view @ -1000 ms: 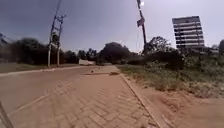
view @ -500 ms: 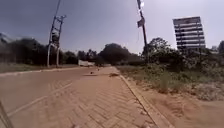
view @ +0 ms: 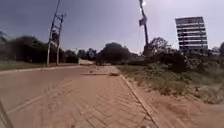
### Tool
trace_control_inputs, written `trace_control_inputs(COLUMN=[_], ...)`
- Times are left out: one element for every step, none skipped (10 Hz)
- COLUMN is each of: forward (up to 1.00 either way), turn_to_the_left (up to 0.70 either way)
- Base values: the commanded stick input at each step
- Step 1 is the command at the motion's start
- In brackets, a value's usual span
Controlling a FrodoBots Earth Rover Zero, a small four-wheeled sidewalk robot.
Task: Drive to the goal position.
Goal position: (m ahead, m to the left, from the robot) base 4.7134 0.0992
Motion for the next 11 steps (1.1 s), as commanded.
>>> trace_control_inputs(forward=[0.3,0.3,0.3,0.3,0.3,0.3,0.3,0.3,0.3,0.3,0.3], turn_to_the_left=[0.0,0.0,0.0,0.0,0.0,0.0,0.0,0.0,0.0,0.0,0.0])
